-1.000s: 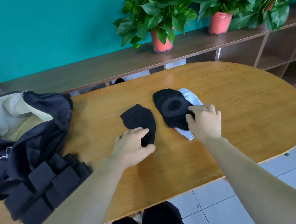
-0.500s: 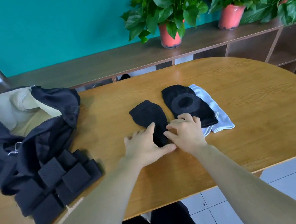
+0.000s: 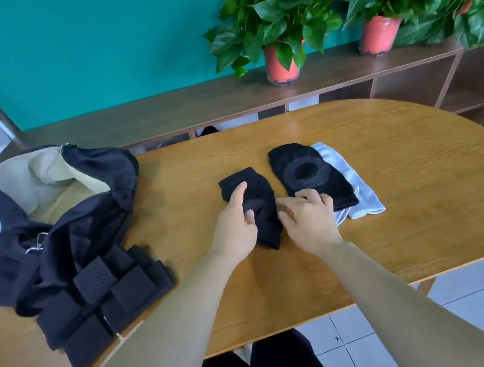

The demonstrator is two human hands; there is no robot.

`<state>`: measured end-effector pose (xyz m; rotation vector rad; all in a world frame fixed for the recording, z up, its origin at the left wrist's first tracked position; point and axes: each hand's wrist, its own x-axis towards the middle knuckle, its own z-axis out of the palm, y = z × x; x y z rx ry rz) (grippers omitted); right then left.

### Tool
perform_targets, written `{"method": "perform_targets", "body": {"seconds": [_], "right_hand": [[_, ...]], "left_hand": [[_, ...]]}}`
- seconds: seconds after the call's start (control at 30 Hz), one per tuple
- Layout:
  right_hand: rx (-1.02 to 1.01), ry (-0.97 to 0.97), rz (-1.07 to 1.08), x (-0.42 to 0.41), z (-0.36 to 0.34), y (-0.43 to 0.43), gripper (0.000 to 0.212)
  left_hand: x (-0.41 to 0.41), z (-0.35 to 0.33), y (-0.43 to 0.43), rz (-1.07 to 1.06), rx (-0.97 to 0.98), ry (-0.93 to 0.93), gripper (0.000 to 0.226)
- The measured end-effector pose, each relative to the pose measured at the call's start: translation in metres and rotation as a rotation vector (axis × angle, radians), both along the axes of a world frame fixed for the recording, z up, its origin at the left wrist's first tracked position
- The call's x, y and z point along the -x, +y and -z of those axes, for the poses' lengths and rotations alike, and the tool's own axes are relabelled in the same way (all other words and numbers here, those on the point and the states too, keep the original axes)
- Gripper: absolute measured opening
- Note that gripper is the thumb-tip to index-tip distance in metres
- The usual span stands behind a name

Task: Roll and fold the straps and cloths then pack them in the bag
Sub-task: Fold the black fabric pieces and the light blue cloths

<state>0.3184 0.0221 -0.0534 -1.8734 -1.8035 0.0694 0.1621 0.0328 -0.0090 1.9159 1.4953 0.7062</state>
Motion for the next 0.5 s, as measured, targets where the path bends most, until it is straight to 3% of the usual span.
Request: {"method": "perform_targets", "body": {"seconds": [0.1, 0.27, 0.37, 0.5], "right_hand": [[0.000, -0.004, -0.003, 0.004, -0.001, -0.002, 0.034], [0.049, -0.038, -0.051, 0.008, -0.004, -0.010, 0.033], [0.027, -0.068, -0.080, 0.011, -0.006, -0.012, 0.034], [0.168, -0.270, -0.248, 0.018, -0.005, -0.015, 0.042]], "left_hand": [[0.005, 0.003, -0.004, -0.021, 0.018, 0.145, 0.058], [0.015, 0.010, -0.014, -0.063, 0.043, 0.704, 0.044], [0.018, 0.012, -0.010, 0.060, -0.079, 0.749, 0.050], [0.022, 0.019, -0.008, 0.301, 0.086, 0.902, 0.059]]}}
